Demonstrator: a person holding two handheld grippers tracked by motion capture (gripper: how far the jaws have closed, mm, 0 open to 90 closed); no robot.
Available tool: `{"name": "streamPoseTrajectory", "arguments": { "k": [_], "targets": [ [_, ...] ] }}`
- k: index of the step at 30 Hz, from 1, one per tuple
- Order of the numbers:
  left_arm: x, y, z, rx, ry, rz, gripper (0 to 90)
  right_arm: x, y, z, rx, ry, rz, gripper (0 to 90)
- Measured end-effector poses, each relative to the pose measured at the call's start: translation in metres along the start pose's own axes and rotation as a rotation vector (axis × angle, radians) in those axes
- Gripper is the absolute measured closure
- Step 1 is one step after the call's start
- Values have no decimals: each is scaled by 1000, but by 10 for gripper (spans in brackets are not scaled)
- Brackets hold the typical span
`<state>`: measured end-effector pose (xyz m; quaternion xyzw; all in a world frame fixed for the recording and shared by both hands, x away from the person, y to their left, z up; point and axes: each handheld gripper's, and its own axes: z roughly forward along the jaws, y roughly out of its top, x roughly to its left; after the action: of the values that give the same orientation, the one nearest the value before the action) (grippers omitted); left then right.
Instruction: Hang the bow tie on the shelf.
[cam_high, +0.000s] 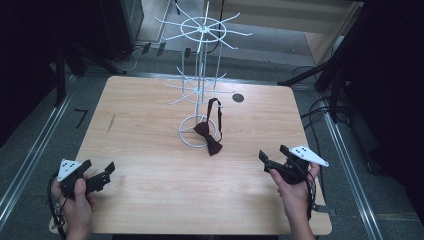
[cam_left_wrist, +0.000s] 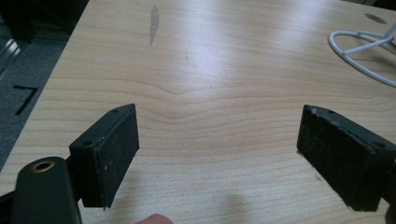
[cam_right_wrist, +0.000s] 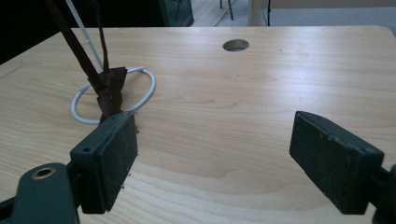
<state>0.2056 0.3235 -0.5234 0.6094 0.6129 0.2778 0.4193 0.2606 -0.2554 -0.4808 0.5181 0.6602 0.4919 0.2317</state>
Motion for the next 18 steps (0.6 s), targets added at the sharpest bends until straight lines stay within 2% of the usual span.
{"name": "streamPoseTrajectory", "arguments": {
  "k": [8, 18],
  "targets": [
    [-1, 0, 0, -2, 1, 4, 135, -17, -11, -12, 3, -25, 5, 146],
    [-2, 0, 0, -3, 6, 11, 135, -39, -28, -25, 11, -66, 41, 146]
  ]
}}
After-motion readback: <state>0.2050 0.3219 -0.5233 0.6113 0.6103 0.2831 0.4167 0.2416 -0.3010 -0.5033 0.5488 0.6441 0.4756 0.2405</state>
